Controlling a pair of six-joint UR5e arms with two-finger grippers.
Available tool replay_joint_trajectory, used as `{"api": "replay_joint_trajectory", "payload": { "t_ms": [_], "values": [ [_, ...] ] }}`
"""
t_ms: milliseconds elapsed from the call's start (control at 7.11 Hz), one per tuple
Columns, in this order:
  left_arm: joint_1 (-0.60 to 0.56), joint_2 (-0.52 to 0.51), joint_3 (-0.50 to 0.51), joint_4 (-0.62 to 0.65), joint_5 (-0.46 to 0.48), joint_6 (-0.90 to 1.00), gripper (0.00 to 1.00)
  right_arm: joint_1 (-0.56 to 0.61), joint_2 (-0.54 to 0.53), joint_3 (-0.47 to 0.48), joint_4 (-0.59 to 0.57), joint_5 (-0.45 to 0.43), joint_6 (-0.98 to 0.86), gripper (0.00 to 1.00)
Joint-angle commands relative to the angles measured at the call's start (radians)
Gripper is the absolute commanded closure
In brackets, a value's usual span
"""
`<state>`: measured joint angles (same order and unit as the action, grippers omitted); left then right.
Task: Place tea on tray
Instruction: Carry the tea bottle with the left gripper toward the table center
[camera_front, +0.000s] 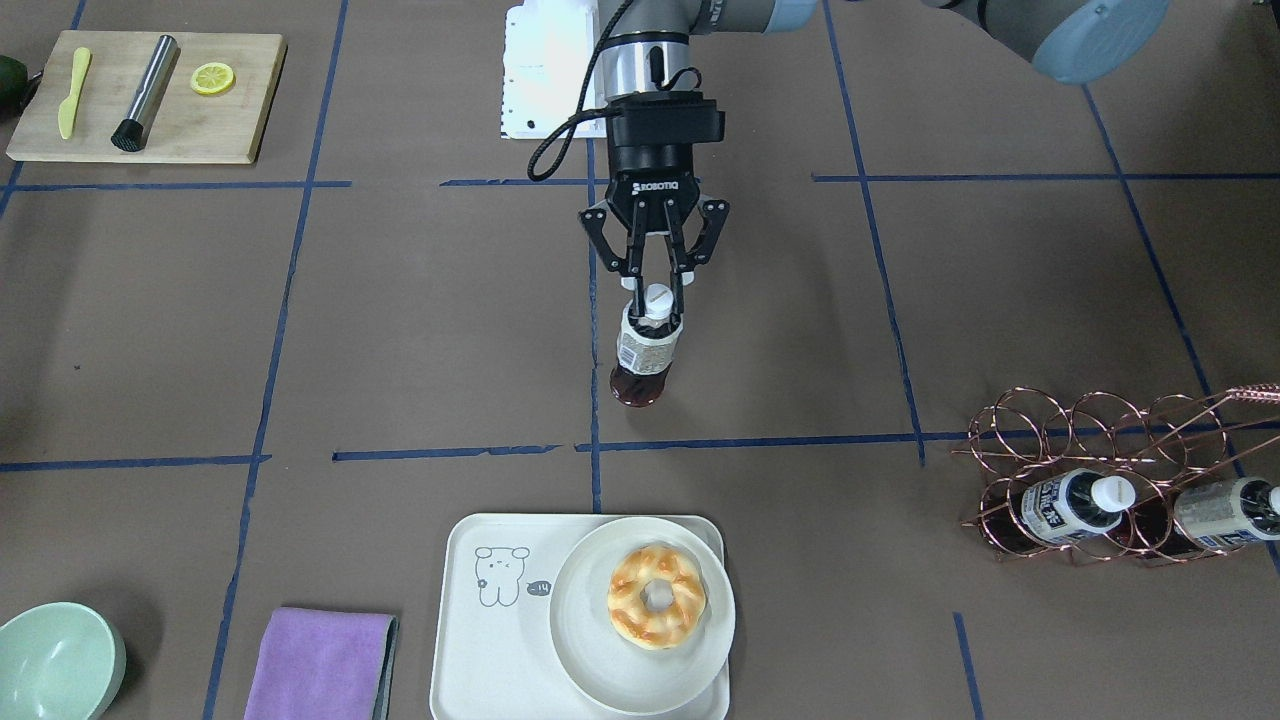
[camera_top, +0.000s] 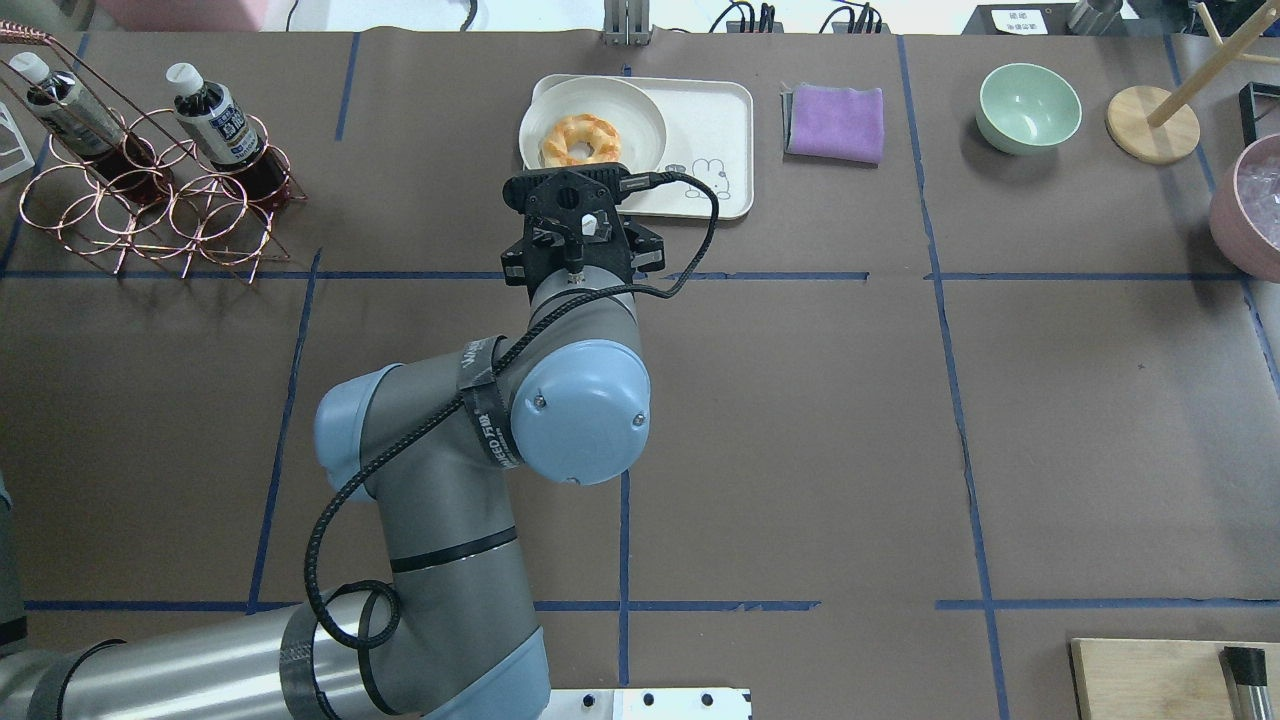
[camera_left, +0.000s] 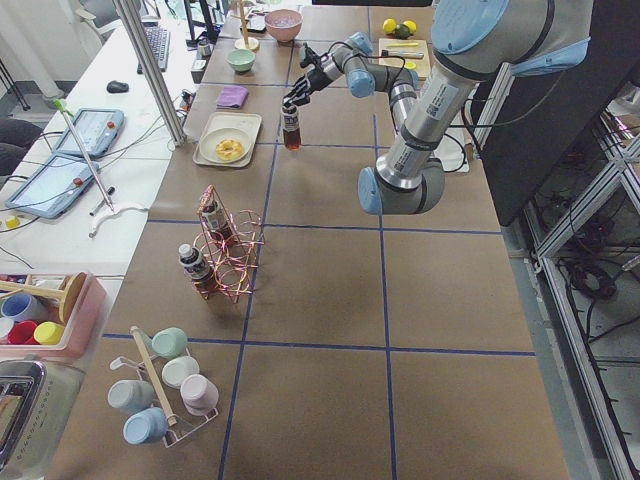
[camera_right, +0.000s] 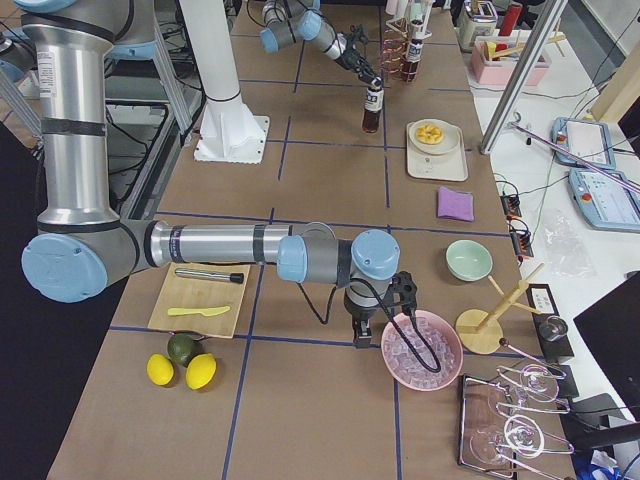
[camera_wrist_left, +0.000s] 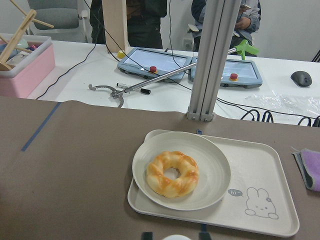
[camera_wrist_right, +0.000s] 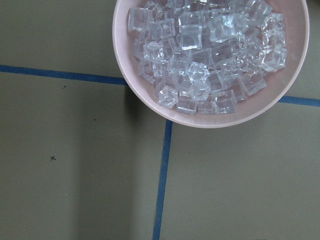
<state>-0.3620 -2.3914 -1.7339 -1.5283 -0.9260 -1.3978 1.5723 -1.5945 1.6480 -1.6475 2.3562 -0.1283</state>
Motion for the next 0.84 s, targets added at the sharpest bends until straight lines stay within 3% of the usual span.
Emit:
{"api": "replay_joint_trajectory", "payload": {
  "t_ms": [0,141,422,563,704],
  "values": [
    [0.026,-0.029,0.040,0.000,0.016,-0.017,0.98,0.000,0.001,0.000,0.000,0.000,-0.001,0.00],
    [0.029,-0.031,0.049,0.000,0.016,-0.017,0.92,0.000,0.001,0.000,0.000,0.000,-0.001,0.00],
    [0.029,-0.029,0.051,0.000,0.018,-0.017,0.21,0.000,0.001,0.000,0.000,-0.002,-0.001,0.00],
    [0.029,-0.031,0.047,-0.001,0.021,-0.017,0.00,0.000,0.001,0.000,0.000,-0.002,-0.001,0.00],
    [0.028,-0.023,0.010,-0.001,0.013,-0.007,0.00,0.000,0.001,0.000,0.000,-0.002,-0.001,0.00]
  ]
}}
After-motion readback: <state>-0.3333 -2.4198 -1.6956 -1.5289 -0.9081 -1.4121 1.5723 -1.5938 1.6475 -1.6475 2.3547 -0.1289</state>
